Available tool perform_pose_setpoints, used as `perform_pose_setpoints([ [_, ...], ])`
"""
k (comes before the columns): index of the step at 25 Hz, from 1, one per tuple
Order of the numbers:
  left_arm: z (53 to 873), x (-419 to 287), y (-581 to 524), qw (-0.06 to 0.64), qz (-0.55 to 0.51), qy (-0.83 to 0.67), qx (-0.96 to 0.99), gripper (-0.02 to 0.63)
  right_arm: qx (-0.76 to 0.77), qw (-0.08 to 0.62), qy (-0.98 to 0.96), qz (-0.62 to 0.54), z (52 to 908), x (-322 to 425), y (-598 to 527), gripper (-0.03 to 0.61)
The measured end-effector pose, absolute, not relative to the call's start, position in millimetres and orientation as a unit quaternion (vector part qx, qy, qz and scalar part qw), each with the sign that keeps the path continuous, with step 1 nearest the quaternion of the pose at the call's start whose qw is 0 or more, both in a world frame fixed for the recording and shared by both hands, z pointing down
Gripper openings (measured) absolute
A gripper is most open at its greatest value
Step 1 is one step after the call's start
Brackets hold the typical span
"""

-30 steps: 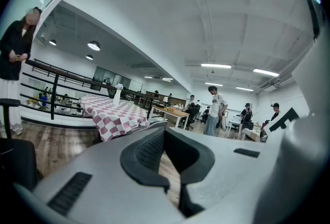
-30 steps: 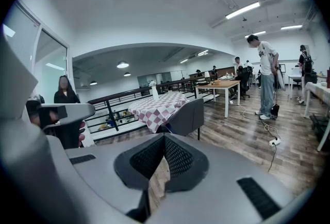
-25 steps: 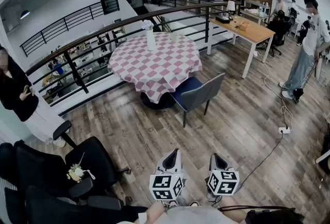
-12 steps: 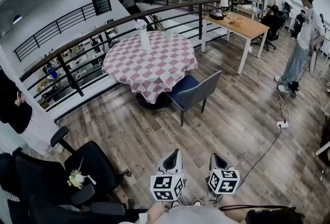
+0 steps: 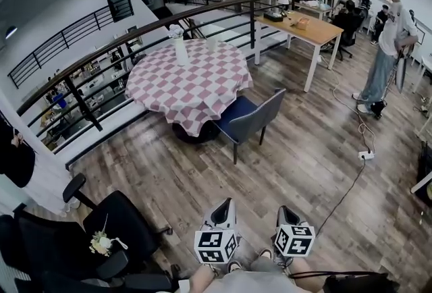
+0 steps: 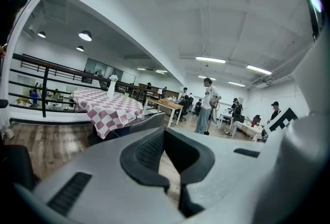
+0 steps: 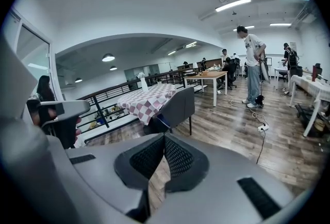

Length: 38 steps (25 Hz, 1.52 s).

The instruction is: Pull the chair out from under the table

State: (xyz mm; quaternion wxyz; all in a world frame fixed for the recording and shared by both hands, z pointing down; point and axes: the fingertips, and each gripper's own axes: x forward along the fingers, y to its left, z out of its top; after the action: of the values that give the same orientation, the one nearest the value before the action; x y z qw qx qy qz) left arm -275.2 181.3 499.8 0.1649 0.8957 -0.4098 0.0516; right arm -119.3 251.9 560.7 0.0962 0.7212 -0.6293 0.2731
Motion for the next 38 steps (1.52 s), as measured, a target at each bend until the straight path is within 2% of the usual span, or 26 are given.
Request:
perform_pose_setpoints([
  [10, 511, -259, 148, 0.171, 0.049, -0.423, 0.889, 0.003, 0.722, 0.104, -0.625, 0.276, 570, -96, 220, 0.017],
  [23, 502, -178, 80, 0.167, 0.044, -0.435, 0.884, 0.003, 0.695, 0.1, -0.661, 0.263, 556, -32, 133, 0.017],
  [38, 508, -114, 39, 0.172, 0.055, -0.463, 0.868, 0.003, 0.663, 0.11, -0.688, 0.274, 564, 30, 82, 0.017],
])
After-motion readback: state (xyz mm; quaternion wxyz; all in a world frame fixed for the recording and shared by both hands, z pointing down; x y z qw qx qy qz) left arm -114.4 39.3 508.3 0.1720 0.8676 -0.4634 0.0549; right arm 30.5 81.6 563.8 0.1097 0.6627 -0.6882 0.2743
